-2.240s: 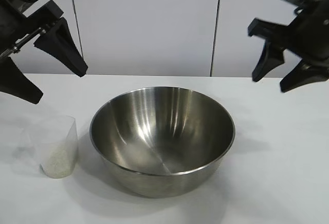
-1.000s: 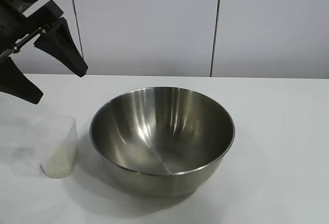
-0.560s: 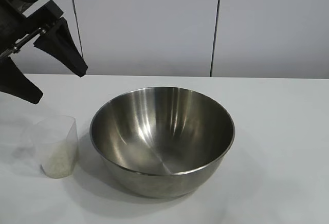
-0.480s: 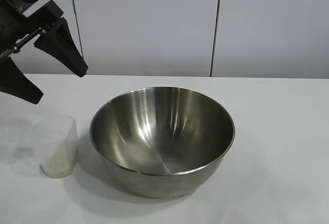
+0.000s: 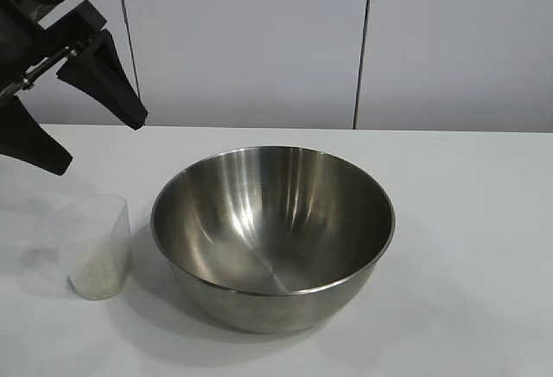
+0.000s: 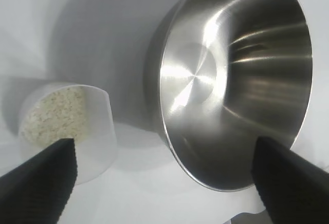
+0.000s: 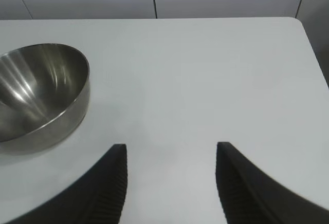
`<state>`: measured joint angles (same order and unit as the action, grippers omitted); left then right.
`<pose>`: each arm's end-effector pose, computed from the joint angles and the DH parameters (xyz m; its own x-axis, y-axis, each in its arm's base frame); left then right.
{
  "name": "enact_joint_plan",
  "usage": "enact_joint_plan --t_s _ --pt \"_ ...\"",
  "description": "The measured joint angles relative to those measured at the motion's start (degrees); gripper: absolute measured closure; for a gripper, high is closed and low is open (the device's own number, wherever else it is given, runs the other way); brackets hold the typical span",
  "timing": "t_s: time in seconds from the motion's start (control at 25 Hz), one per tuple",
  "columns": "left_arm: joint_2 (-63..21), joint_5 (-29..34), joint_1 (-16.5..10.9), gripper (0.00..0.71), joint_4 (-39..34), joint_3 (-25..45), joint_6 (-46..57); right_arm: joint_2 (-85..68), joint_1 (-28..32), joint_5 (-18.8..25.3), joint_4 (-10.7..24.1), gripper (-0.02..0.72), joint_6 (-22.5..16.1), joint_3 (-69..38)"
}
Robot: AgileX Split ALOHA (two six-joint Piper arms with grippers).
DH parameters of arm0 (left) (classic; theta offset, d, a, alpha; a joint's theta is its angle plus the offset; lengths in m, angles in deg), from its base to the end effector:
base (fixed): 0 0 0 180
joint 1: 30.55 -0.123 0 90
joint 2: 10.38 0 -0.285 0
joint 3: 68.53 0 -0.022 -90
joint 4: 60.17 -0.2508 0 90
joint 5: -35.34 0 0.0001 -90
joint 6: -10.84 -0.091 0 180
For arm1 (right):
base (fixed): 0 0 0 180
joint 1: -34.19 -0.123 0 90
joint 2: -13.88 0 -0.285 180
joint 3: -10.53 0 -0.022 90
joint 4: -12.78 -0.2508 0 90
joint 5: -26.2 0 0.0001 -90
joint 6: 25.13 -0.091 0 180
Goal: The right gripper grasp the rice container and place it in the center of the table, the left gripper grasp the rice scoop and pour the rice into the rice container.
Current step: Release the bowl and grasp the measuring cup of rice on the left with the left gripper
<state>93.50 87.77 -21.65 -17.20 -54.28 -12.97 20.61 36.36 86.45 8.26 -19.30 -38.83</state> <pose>0.3124 -0.0987 0.2281 -0.9632 0.0650 -0.2607 0.2017 0.8158 -0.5420 -0.0056 0.0064 0.2743 -0.4398 -0.0457 -0.8969 -0.0511 0.9984 -0.0258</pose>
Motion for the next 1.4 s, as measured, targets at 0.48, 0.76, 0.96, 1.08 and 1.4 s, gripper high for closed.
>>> enact_joint_plan --t_s 0.48,0.76,0.96,1.08,1.4 --pt "0.0 0.0 0.0 0.047 0.0 0.0 0.0 0.0 -0.2 1.7 1.4 0.348 -1.3 -0.9" --pt "0.0 0.0 0.0 0.047 0.0 0.0 0.0 0.0 -0.2 1.7 1.4 0.348 -1.3 -0.9" --pt "0.0 0.0 0.0 0.047 0.0 0.0 0.0 0.0 -0.2 1.7 1.4 0.348 -1.3 -0.9" --pt "0.0 0.0 0.0 0.047 0.0 0.0 0.0 0.0 -0.2 1.7 1.4 0.348 -1.3 -0.9" --pt "0.0 -2.7 0.0 0.047 0.0 0.0 0.0 0.0 -0.2 1.7 1.4 0.348 -1.3 -0.9"
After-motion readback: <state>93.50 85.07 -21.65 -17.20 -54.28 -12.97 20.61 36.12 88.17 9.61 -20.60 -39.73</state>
